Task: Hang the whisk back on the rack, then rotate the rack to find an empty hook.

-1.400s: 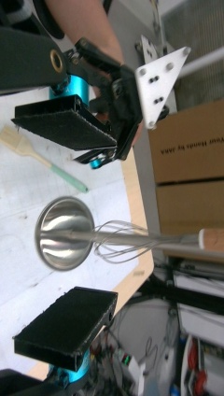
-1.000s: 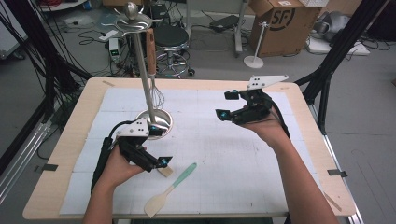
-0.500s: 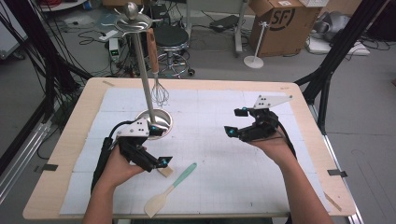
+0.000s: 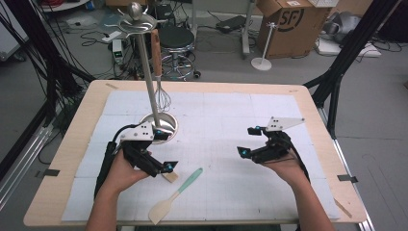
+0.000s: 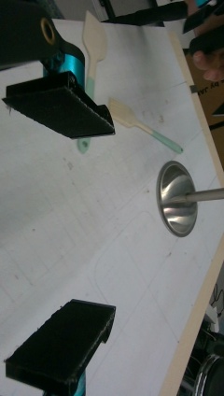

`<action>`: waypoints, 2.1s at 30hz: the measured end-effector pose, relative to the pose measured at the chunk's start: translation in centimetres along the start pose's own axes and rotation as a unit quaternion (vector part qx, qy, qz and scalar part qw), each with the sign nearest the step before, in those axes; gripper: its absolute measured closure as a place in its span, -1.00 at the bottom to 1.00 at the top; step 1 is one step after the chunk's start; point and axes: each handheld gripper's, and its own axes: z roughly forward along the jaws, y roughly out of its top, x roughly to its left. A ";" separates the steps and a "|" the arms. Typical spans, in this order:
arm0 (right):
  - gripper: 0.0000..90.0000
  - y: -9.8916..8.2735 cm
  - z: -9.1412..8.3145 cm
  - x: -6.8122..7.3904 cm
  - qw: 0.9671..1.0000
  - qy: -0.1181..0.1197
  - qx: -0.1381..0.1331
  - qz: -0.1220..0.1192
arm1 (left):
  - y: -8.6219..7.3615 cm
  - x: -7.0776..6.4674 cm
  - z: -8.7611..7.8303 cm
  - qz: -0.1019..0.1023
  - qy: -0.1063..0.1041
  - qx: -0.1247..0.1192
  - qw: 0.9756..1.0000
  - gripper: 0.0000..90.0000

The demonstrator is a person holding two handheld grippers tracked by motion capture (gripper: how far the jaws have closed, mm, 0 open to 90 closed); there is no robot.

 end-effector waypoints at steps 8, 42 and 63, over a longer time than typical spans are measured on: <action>-0.74 -1.9 -0.2 0.0 1.000 0.004 0.011 0.012 | -0.1 -0.1 0.4 -0.001 -0.002 0.006 1.000 -0.96; -0.74 -3.7 -0.4 0.5 1.000 0.025 0.002 0.011 | -0.4 0.3 0.9 -0.001 -0.006 0.010 1.000 -0.96; -0.76 -3.8 -0.5 0.3 1.000 0.016 0.002 0.016 | -0.3 0.1 0.8 -0.002 -0.005 0.006 1.000 -0.96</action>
